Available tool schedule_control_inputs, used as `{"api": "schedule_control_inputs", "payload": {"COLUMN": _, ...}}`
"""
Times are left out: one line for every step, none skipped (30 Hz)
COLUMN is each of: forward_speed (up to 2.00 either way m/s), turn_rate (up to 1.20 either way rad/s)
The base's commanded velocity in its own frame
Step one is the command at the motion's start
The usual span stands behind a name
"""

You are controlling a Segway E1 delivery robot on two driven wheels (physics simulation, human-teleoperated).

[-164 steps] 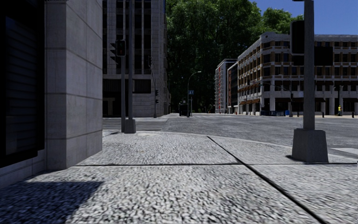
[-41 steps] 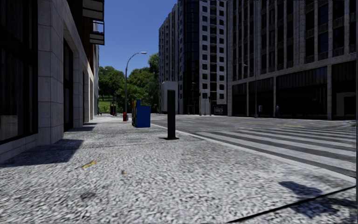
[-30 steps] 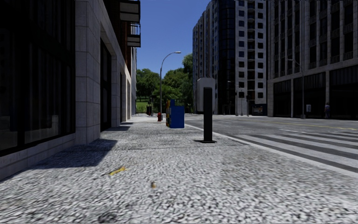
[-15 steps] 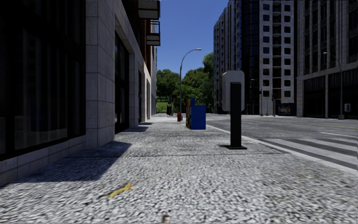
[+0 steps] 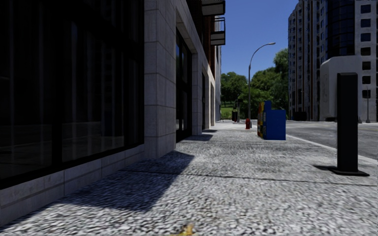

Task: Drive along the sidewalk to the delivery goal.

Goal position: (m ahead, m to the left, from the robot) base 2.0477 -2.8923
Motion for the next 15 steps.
{"api": "schedule_control_inputs", "payload": {"forward_speed": 1.35, "turn_rate": 0.0}}
{"api": "schedule_control_inputs", "payload": {"forward_speed": 1.35, "turn_rate": 0.0}}
{"api": "schedule_control_inputs", "payload": {"forward_speed": 1.35, "turn_rate": 0.0}}
{"api": "schedule_control_inputs", "payload": {"forward_speed": 1.35, "turn_rate": 0.0}}
{"api": "schedule_control_inputs", "payload": {"forward_speed": 1.35, "turn_rate": 0.0}}
{"api": "schedule_control_inputs", "payload": {"forward_speed": 1.35, "turn_rate": 0.0}}
{"api": "schedule_control_inputs", "payload": {"forward_speed": 1.35, "turn_rate": 0.0}}
{"api": "schedule_control_inputs", "payload": {"forward_speed": 1.35, "turn_rate": 0.0}}
{"api": "schedule_control_inputs", "payload": {"forward_speed": 1.35, "turn_rate": 0.0}}
{"api": "schedule_control_inputs", "payload": {"forward_speed": 1.35, "turn_rate": 0.0}}
{"api": "schedule_control_inputs", "payload": {"forward_speed": 1.35, "turn_rate": 0.0}}
{"api": "schedule_control_inputs", "payload": {"forward_speed": 1.35, "turn_rate": 0.0}}
{"api": "schedule_control_inputs", "payload": {"forward_speed": 1.35, "turn_rate": 0.0}}
{"api": "schedule_control_inputs", "payload": {"forward_speed": 1.35, "turn_rate": 0.0}}
{"api": "schedule_control_inputs", "payload": {"forward_speed": 1.35, "turn_rate": 0.0}}
